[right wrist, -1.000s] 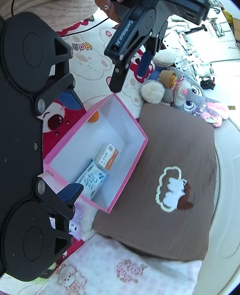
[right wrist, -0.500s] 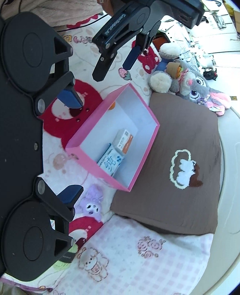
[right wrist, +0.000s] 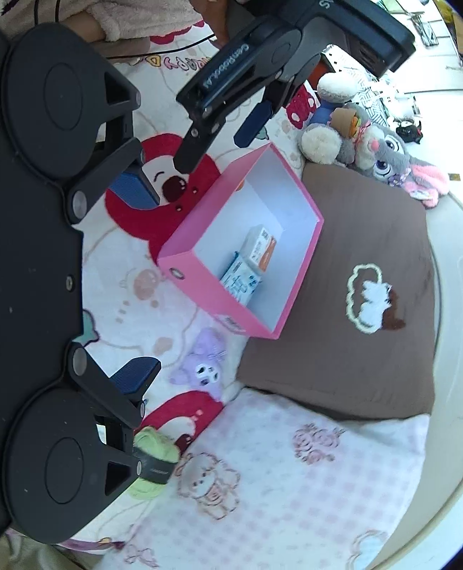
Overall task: Organize objects
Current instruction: 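Raise the left tool out of the box toward the white wipe pack, then lower the open left tool around the white wet-wipe pack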
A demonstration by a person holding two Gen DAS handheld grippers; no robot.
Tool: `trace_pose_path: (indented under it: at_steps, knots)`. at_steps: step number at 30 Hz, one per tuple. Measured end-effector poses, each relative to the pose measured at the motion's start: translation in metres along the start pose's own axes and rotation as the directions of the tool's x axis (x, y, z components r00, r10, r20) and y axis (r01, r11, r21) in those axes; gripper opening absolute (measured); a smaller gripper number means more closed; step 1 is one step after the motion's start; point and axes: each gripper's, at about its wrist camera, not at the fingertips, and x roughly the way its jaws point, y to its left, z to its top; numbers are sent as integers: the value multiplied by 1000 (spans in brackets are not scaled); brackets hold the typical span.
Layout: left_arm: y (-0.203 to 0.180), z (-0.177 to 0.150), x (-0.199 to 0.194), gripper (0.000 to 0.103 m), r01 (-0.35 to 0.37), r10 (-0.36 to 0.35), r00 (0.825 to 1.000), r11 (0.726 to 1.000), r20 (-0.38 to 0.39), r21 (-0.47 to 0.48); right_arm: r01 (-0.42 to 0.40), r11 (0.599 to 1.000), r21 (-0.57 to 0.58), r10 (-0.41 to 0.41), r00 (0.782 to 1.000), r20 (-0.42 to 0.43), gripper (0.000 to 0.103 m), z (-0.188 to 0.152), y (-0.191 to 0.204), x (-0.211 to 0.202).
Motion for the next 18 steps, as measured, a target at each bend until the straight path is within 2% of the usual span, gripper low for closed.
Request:
trace_pose_path:
  at_steps: [6, 14, 18]
  knots:
    - [-29, 11, 20, 97, -15, 16, 1000, 999, -8, 45, 43, 999, 5, -42, 999, -25, 92, -18, -16, -3]
    - [-63, 28, 59, 97, 33, -32, 999, 995, -18, 92, 117, 988, 104, -118, 993, 2, 92, -37, -48, 2]
    - [-77, 37, 83, 95, 28, -27, 1000, 994, -11, 108, 128, 987, 101, -129, 992, -2, 92, -45, -61, 15]
